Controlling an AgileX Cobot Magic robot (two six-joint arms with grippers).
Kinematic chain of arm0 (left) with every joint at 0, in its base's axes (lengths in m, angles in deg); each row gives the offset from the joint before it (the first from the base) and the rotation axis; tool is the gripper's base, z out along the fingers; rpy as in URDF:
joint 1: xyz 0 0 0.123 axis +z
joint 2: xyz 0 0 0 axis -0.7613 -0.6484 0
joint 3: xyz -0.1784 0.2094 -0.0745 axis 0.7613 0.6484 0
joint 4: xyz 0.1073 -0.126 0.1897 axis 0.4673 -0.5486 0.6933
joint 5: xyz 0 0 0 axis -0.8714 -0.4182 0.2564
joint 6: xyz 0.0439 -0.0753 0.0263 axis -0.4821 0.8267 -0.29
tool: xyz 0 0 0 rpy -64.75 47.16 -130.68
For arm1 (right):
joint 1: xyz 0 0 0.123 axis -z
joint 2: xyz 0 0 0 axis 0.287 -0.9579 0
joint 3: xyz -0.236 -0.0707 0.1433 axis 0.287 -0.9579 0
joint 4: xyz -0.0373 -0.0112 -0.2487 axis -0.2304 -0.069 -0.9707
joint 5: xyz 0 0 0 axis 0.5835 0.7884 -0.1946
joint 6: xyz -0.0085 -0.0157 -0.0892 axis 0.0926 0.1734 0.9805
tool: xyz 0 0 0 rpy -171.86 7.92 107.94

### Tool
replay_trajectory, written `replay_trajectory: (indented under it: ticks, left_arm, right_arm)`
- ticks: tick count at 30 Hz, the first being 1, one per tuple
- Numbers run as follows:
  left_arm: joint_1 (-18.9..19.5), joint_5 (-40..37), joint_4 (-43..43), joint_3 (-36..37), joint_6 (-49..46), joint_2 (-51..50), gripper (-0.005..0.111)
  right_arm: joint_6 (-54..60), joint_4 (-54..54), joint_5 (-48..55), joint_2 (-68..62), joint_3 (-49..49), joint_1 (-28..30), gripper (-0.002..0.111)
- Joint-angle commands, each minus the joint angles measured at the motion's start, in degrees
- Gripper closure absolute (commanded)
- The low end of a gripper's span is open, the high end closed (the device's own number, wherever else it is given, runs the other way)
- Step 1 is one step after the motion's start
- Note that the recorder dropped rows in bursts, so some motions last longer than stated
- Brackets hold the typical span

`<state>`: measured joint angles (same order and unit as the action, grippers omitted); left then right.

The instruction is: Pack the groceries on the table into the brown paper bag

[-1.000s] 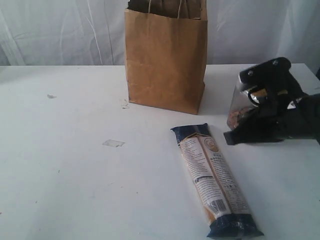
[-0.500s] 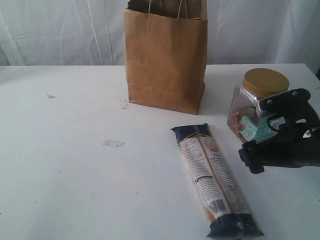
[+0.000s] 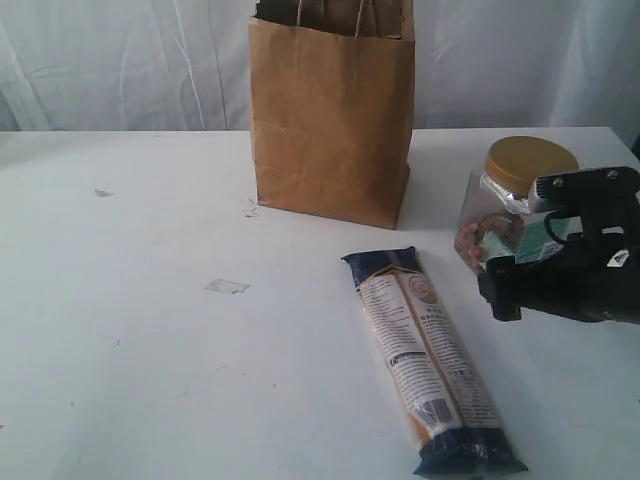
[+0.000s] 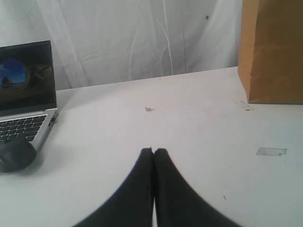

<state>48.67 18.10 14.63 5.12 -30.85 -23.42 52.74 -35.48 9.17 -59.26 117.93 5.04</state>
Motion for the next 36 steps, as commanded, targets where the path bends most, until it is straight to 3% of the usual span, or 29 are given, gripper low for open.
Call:
replay_trajectory:
  ticks: [1, 3, 9, 23, 26, 31, 36]
  left_arm:
    - [-0.4, -0.1, -0.1, 0.2, 0.1, 0.5, 0.107]
    - [-0.4, -0.1, -0.1, 0.2, 0.1, 0.5, 0.107]
    - [-0.4, -0.1, -0.1, 0.2, 0.1, 0.5, 0.107]
    - [-0.4, -0.1, -0.1, 0.2, 0.1, 0.5, 0.107]
    - [-0.4, -0.1, -0.1, 0.2, 0.1, 0.5, 0.107]
    - [-0.4, -0.1, -0.1, 0.2, 0.1, 0.5, 0.107]
    - [-0.4, -0.1, -0.1, 0.2, 0.1, 0.5, 0.107]
  right_arm:
    - [3.0, -1.8, -16.2, -1.1, -3.1, 0.4, 0.004]
    - [3.8, -2.2, -26.5, -2.3, -5.2, 0.4, 0.004]
    - [8.4, 1.6, -31.3, -11.2, -5.6, 0.8, 0.004]
    - [0.7, 2.2, -36.7, -14.9, -3.0, 0.8, 0.004]
    - [1.6, 0.3, -37.1, -16.6, -1.4, 0.8, 0.004]
    - [2.6, -11.7, -37.0, -20.9, 2.3, 0.8, 0.004]
    - [7.8, -10.1, -37.0, -24.4, 5.6, 1.0, 0.004]
